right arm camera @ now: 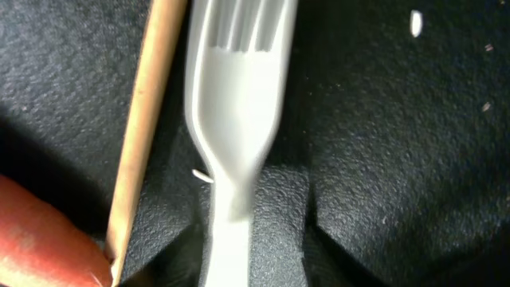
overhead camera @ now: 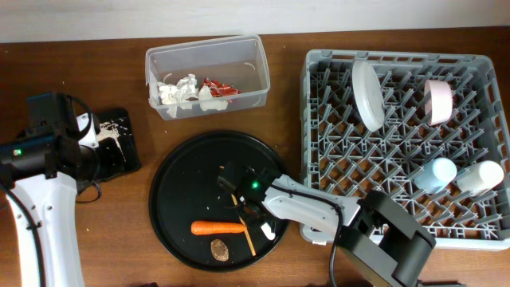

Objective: Sort waste into correct bins and load items into the dishwasher rack
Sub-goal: 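Move the right gripper to the white fork and grasp it, then place the white fork into the rack's left edge, then grasp the wooden chopstick on the round tray with the right gripper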

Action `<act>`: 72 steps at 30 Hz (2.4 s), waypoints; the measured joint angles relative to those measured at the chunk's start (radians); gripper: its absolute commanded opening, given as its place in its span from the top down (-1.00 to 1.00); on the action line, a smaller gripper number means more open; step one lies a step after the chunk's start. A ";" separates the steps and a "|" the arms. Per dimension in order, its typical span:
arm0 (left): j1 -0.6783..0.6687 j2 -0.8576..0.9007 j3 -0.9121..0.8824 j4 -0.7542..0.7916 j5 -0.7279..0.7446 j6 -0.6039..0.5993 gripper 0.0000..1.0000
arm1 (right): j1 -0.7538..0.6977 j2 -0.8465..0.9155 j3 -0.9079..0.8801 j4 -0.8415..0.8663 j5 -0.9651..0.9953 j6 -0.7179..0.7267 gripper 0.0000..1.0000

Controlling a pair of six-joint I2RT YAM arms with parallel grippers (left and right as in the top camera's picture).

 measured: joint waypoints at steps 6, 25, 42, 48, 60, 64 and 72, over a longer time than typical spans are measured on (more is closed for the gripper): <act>0.000 0.000 0.000 0.000 0.000 0.000 -0.99 | 0.000 0.033 0.055 -0.090 0.039 0.004 0.63; 0.000 0.000 0.000 0.002 0.000 0.000 -0.98 | -0.153 -0.071 0.190 -0.233 0.083 0.038 0.92; 0.000 0.000 0.000 0.002 0.000 0.000 -0.99 | -0.506 -0.269 0.040 -0.197 -0.015 0.066 0.45; 0.000 0.000 0.000 0.000 0.000 0.000 -0.99 | -0.505 -0.269 0.034 -0.195 -0.020 0.067 0.24; 0.000 0.000 0.000 -0.002 0.000 0.000 -0.99 | -0.224 -0.270 0.272 -0.261 -0.040 -0.016 0.09; 0.000 0.000 0.000 -0.002 0.000 0.000 -0.99 | -0.098 -0.086 0.269 -0.215 -0.069 -0.016 0.09; 0.000 0.000 0.000 -0.003 0.000 0.000 -0.99 | 0.012 0.171 0.267 -0.137 -0.096 0.023 0.12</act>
